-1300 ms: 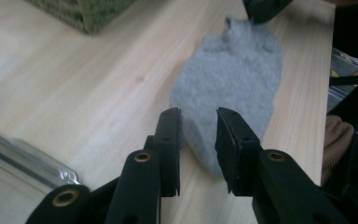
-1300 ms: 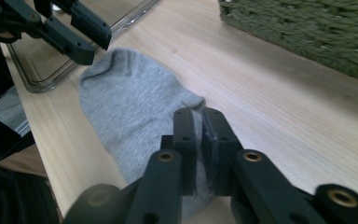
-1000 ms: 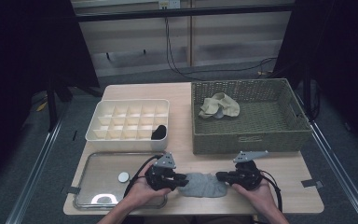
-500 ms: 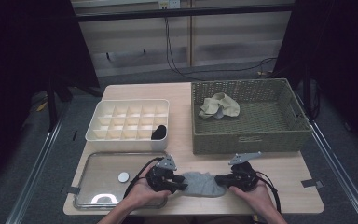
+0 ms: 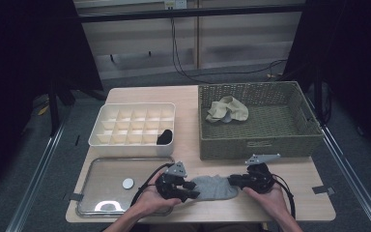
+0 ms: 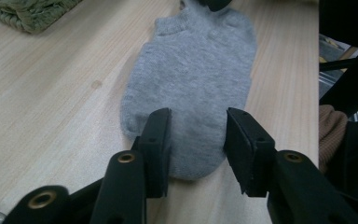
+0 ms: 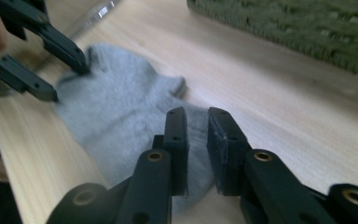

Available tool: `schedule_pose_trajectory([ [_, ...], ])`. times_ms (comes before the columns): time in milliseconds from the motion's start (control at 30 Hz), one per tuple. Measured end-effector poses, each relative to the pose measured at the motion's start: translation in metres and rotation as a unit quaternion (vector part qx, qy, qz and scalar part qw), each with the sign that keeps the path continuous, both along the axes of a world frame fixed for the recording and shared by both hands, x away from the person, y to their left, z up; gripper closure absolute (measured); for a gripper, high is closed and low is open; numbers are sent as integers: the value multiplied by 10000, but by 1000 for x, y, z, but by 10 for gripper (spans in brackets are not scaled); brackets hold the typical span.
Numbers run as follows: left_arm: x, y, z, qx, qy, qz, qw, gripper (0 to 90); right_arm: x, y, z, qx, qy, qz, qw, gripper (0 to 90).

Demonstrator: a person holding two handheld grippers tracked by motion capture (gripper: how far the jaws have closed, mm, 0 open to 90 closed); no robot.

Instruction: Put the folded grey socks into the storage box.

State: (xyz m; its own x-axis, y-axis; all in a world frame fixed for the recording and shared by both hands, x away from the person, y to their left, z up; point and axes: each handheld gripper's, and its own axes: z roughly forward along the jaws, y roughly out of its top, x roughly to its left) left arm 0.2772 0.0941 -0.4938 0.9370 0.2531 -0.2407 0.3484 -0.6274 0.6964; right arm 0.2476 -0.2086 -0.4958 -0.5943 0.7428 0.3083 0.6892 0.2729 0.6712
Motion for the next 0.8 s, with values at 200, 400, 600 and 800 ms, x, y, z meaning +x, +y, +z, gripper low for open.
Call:
schedule_pose_trajectory([
  [200,4,7,4,-222,31,269,9994,512,1,-2,7,325,-124,-19,9994,718],
  [400,10,17,11,-347,48,554,9979,365,2,1,12,413,-190,-3,9990,657],
  [600,11,27,17,-278,-83,748,9968,294,3,2,16,489,-232,-19,9985,613],
  [800,9,37,26,-212,-310,801,9961,253,7,4,19,482,-242,-56,9985,617],
])
